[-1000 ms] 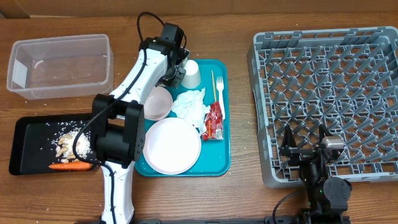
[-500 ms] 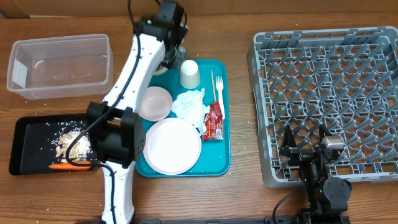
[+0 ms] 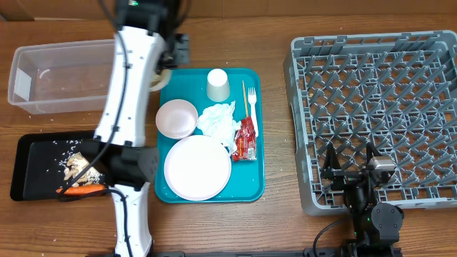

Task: Sort waste into correct bins and load items into the dishwasher rack
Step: 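Lift the back bowl and carry it over the black tray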

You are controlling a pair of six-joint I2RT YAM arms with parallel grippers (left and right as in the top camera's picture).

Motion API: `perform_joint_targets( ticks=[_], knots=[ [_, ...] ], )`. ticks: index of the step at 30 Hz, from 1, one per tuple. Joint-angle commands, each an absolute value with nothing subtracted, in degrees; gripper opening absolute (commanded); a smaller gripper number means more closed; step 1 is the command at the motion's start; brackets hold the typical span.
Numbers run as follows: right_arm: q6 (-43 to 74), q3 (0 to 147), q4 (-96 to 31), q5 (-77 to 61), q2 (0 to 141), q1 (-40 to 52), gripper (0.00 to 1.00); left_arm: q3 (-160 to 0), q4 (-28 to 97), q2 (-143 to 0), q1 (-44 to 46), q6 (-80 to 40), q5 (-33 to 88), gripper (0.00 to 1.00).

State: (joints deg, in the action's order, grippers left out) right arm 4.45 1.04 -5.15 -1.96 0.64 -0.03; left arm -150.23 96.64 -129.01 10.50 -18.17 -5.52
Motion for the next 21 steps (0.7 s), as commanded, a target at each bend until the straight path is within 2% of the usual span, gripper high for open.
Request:
perform_joint_targets(
  ticks=[1,6,10,17,21],
  knots=[
    [4.6,0.5,-4.8,-1.5,0.2,-0.4,1.0,-151.6,96.8,-127.8,4.9,-23.2,-3.1,0.04],
    [4.6,0.5,-4.7,-1.5,0.2,-0.4,1.0,-149.7,96.8,-124.8,-1.8,-23.2,3.9,0.04],
    [4.6,0.5,-4.8,-1.5,0.2,-0.4,1.0,-145.1,96.8,-119.8,-6.0,-23.2,4.0,0.04],
    [4.6,0.5,-4.8,-1.5,0.2,-0.4,1.0,-129.7,96.7,-107.8,-15.7,-25.8,1.3,0.04],
    [4.6,0.5,-4.8,-1.5,0.2,-0.4,1.0,-121.7,93.1,-103.5,-23.1,-23.7,6.2,0.04]
  ],
)
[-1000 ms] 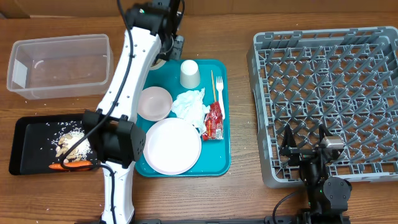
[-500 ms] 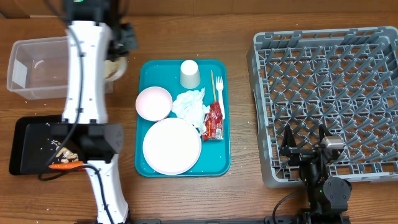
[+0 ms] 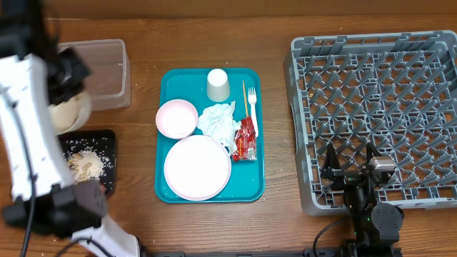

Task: Sort waste into correct bins and load items into the dishwasher rack
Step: 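Lift the back bowl and carry it over the black tray, then tilt the bowl to pour its rice onto the black tray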

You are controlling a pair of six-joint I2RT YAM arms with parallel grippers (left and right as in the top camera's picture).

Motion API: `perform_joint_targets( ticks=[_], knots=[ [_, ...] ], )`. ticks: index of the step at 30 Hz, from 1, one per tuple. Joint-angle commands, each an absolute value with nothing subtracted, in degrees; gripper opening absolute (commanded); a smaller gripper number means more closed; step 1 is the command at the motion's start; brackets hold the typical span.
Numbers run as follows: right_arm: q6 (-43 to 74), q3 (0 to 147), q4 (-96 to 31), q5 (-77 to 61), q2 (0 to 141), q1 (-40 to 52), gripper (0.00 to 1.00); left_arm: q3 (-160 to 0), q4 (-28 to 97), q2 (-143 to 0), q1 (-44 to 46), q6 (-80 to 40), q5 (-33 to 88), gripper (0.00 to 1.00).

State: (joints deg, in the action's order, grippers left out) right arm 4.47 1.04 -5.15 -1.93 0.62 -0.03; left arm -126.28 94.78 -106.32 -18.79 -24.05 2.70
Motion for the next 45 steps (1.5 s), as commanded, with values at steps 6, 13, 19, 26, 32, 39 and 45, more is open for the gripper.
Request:
perform_joint_targets(
  ticks=[6,13,19,26,32,39,45],
  knots=[
    [4.6,0.5,-4.8,-1.5,0.2,-0.4,1.0,-110.1,85.7,-102.3,-33.0,-12.5,29.6,0.05],
    [4.6,0.5,-4.8,-1.5,0.2,-0.4,1.0,-93.2,75.4,-102.3,-39.6,-8.5,40.7,0.04],
    [4.6,0.5,-4.8,-1.5,0.2,-0.4,1.0,-83.9,68.9,-102.3,-44.3,-6.7,46.0,0.04],
    [4.6,0.5,-4.8,-1.5,0.2,-0.4,1.0,-77.9,65.2,-102.5,-50.2,-1.3,61.2,0.04],
    [4.6,0.5,-4.8,-1.5,0.2,-0.4,1.0,-72.6,64.7,-102.8,-53.5,0.2,68.5,0.04],
    [4.6,0.5,-4.8,-1.5,0.2,-0.4,1.0,-68.3,61.6,-102.8,-57.7,-0.2,71.9,0.04],
    [4.6,0.5,-4.8,-1.5,0.2,-0.4,1.0,-67.6,61.6,-102.9,-61.0,-1.8,73.0,0.04]
  ],
)
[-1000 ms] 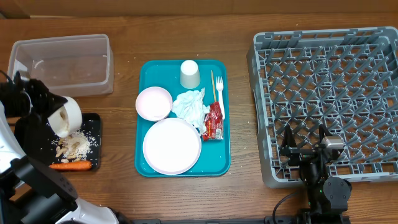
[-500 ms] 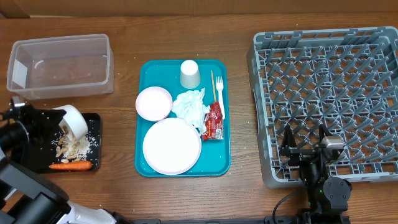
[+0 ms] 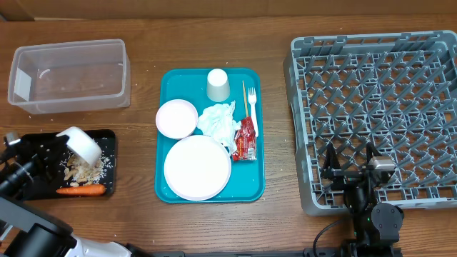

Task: Sort waste into correct bins and load items into the dishwasher rack
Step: 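Tilt the bowl to pour its rice onto the black tray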

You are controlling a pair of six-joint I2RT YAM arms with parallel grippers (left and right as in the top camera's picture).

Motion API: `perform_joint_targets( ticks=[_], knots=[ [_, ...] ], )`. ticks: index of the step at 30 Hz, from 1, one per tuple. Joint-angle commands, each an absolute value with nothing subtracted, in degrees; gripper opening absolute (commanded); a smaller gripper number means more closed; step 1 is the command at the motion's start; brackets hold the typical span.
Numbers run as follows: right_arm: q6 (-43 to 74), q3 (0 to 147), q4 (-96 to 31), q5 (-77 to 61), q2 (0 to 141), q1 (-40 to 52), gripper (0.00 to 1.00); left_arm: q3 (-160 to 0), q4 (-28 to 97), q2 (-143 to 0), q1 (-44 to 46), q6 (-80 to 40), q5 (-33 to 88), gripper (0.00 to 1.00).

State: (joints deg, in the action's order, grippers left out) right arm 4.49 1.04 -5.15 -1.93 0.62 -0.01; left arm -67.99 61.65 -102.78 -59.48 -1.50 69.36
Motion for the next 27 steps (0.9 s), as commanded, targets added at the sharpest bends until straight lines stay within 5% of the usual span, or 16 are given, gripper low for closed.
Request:
perform_joint_targets(
  ticks=[1,27],
  knots=[
    [4.6,0.5,-4.8,-1.5,0.2,-0.4,1.0,-67.6,61.6,-102.9,-61.5,-1.8,73.8,0.04],
    [4.6,0.5,-4.7,-1.5,0.2,-0.4,1.0,-66.8,62.6,-104.8,-63.8,-3.0,82.0,0.04]
  ],
)
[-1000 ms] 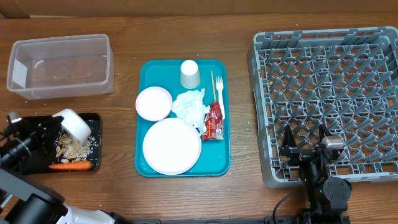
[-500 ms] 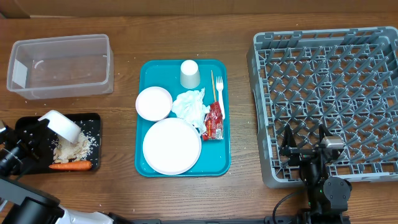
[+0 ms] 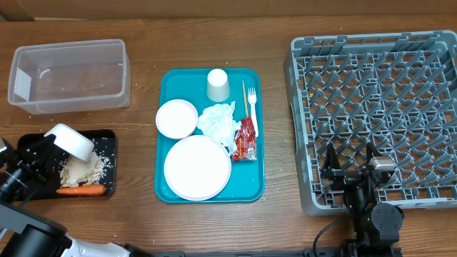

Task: Sort waste into correct bins and load items into the dishwasher rack
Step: 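Tilt the bowl to pour its rice onto the black tray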

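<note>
At the far left edge my left gripper (image 3: 44,148) is shut on the rim of a white bowl (image 3: 71,141). The bowl is tipped on its side over the black tray (image 3: 107,139), which holds a pile of rice-like scraps (image 3: 83,170) and a carrot (image 3: 80,190). The teal tray (image 3: 253,187) carries a small white plate (image 3: 176,118), a large white plate (image 3: 198,168), an upturned cup (image 3: 218,85), a crumpled napkin (image 3: 220,120), a red packet (image 3: 246,138), a fork (image 3: 252,105) and a chopstick (image 3: 243,93). My right gripper (image 3: 350,165) stands open at the front edge of the grey dishwasher rack (image 3: 300,71).
A clear plastic bin (image 3: 68,75) sits at the back left, just behind the black tray. The rack fills the right side of the table. Bare wood lies between the teal tray and the rack, and between the trays.
The tipped bowl in my left gripper has shifted a little to the left and back over the black tray. The scrap pile under it looks slightly larger. The right arm has not moved.
First my left arm reached across the table's left side, with the bowl near the teal tray's back left corner. Then it held the bowl beside the clear bin. Later the bowl was tipped over the black tray, where it stays, with scraps lying below.
</note>
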You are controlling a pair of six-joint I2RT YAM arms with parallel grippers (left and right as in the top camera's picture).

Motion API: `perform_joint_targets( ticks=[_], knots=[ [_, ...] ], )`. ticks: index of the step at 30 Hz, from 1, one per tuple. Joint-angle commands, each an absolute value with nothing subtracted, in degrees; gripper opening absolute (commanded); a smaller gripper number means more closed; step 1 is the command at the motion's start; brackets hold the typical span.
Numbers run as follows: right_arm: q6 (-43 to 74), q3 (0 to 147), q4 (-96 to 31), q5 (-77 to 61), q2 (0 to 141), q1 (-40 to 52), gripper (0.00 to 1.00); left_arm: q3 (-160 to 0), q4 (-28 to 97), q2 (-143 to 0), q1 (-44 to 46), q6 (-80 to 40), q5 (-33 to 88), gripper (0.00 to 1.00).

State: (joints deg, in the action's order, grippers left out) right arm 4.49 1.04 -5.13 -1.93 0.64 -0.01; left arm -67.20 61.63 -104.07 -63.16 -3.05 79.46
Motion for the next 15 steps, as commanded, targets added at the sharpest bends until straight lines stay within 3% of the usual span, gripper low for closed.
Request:
perform_joint_targets(
  ticks=[1,15],
  knots=[
    [4.6,0.5,-4.8,-1.5,0.2,-0.4,1.0,-66.8,62.5,-104.8,-63.8,-2.8,81.9,0.04],
    [4.6,0.5,-4.8,-1.5,0.2,-0.4,1.0,-66.8,61.8,-104.8,-63.7,-3.2,80.5,0.04]
  ],
)
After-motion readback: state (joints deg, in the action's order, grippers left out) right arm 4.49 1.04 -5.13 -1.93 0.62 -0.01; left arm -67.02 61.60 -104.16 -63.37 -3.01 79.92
